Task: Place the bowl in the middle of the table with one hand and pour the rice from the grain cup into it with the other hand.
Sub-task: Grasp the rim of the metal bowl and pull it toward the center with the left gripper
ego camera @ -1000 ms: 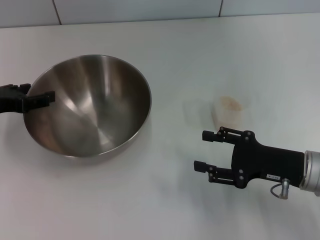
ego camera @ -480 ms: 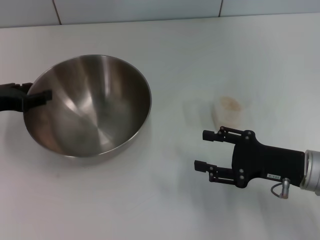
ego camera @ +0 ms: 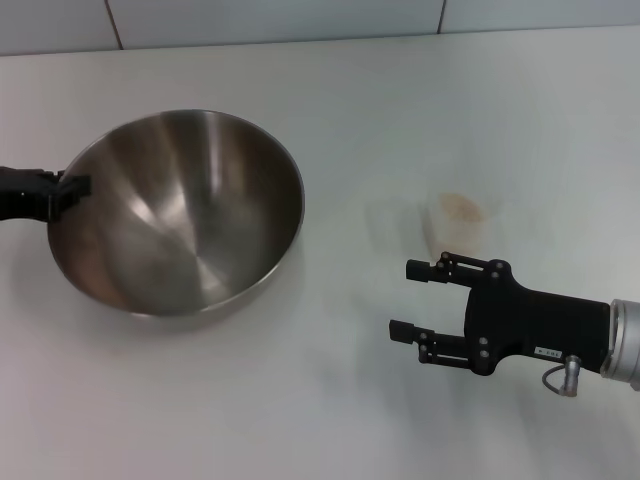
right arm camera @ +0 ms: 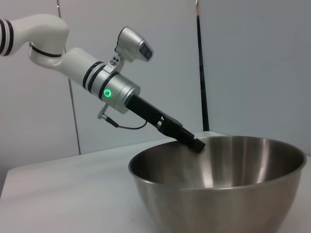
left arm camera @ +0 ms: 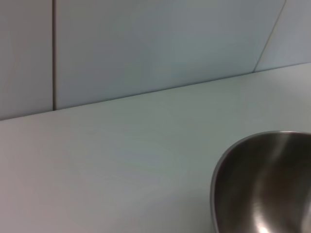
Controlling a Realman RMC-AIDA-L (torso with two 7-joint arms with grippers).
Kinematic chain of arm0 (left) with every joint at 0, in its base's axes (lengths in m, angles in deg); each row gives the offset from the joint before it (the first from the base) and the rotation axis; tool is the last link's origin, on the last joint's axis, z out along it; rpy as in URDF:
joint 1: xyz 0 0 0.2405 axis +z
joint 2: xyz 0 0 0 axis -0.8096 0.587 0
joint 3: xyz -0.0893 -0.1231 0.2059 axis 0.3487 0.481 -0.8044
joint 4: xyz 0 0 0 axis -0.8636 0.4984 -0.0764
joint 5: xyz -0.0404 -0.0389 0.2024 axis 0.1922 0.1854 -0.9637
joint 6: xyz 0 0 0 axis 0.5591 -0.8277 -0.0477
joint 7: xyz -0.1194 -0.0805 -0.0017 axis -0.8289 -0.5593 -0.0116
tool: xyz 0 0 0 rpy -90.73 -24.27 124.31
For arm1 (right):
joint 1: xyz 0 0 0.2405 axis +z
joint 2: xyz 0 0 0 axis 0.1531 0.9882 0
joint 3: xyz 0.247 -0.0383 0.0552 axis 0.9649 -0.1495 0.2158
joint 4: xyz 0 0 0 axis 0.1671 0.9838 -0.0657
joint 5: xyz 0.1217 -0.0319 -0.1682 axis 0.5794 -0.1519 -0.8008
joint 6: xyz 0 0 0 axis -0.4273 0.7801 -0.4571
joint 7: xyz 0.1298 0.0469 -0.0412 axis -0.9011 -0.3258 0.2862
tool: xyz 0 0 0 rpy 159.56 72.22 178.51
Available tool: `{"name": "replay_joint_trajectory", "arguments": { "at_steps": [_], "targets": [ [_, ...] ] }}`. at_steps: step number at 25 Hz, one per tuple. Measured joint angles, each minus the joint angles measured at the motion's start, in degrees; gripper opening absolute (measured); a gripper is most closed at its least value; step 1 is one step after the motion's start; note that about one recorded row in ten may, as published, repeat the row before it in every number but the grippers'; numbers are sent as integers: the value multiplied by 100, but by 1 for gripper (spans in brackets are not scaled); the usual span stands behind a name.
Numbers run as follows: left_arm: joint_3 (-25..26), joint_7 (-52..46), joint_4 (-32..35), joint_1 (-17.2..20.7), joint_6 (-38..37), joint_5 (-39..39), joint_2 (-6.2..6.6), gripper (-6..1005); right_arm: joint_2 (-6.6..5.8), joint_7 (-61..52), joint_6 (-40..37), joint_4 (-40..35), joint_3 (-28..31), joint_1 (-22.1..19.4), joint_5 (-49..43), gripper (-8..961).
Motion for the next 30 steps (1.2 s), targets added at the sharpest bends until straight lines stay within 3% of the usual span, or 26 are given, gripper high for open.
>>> {"name": "replay_joint_trajectory", "arguments": {
  "at_steps": [8, 9, 23, 30],
  "targets": [
    [19, -91, -18, -104, -13, -3, -4, 134, 0, 0, 0, 0, 0, 8, 0, 720],
    [20, -93, -14, -112, -13, 10, -4, 46, 0, 0, 0, 0, 0, 8, 0, 720],
    [154, -221, -13, -276, -182, 29, 2, 44, 0, 0, 9, 0, 0, 8, 0, 720],
    [684, -241, -7, -620, -579, 258, -3, 42, 0, 0, 9, 0, 0, 8, 0, 721]
  ]
}}
